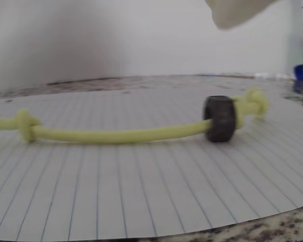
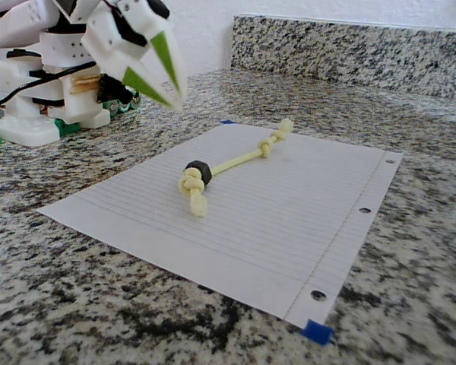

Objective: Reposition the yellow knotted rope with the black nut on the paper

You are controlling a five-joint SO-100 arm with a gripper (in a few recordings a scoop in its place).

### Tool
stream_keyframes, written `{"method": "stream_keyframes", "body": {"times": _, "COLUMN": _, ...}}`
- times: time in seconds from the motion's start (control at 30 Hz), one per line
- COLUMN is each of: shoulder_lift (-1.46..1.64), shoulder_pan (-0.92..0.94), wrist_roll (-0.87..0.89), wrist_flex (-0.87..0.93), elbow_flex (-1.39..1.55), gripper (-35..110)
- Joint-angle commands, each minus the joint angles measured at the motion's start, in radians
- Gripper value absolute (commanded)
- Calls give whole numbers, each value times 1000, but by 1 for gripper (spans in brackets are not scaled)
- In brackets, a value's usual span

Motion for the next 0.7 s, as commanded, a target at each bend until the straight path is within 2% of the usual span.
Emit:
{"method": "stream_keyframes", "body": {"times": 0.0, "shoulder_lift": 9, "shoulder_pan": -41, "wrist_roll": -60, "wrist_flex": 54, "elbow_flex": -29, "gripper": 0}}
{"method": "stream_keyframes", "body": {"times": 0.13, "shoulder_lift": 9, "shoulder_pan": -54, "wrist_roll": -158, "wrist_flex": 64, "elbow_flex": -37, "gripper": 0}}
{"method": "stream_keyframes", "body": {"times": 0.67, "shoulder_lift": -6, "shoulder_pan": -87, "wrist_roll": -236, "wrist_flex": 100, "elbow_flex": 43, "gripper": 0}}
